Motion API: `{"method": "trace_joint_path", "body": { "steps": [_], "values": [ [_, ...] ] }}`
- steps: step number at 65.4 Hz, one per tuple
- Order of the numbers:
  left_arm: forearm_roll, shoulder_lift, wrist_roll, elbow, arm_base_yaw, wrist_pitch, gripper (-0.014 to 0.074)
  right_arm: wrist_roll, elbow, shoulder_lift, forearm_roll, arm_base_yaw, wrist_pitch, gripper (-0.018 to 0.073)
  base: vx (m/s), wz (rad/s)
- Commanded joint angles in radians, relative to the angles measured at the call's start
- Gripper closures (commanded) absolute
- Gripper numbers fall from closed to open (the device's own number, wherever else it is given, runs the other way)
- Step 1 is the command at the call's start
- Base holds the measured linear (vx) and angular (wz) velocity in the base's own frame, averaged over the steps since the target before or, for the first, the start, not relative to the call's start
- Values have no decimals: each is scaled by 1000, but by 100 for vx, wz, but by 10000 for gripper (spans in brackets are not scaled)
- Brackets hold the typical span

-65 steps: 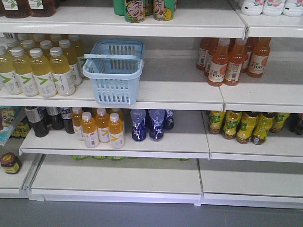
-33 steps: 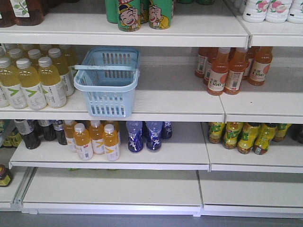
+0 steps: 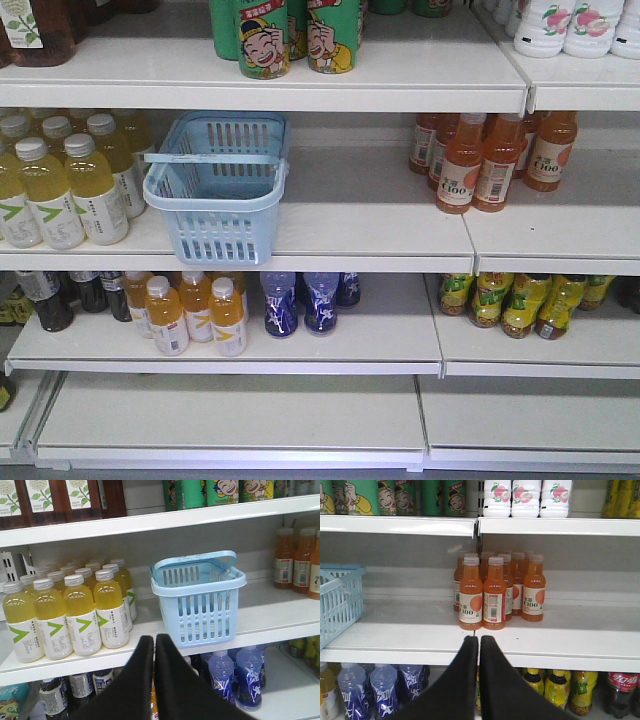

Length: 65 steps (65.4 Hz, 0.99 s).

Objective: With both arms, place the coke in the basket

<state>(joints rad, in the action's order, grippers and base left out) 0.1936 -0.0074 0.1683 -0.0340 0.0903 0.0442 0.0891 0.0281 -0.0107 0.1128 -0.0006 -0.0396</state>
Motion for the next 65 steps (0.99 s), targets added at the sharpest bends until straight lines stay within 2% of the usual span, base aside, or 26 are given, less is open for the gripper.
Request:
{"method": "trace_joint_path", "body": {
  "steps": [1, 65],
  "values": [
    [-9, -18, 9, 1, 1, -70, 603, -8, 11, -18, 7, -6, 69, 564, 5, -2],
    [-9, -18, 9, 1, 1, -70, 603, -8, 11, -18, 7, -6, 69, 564, 2, -1]
  ]
}}
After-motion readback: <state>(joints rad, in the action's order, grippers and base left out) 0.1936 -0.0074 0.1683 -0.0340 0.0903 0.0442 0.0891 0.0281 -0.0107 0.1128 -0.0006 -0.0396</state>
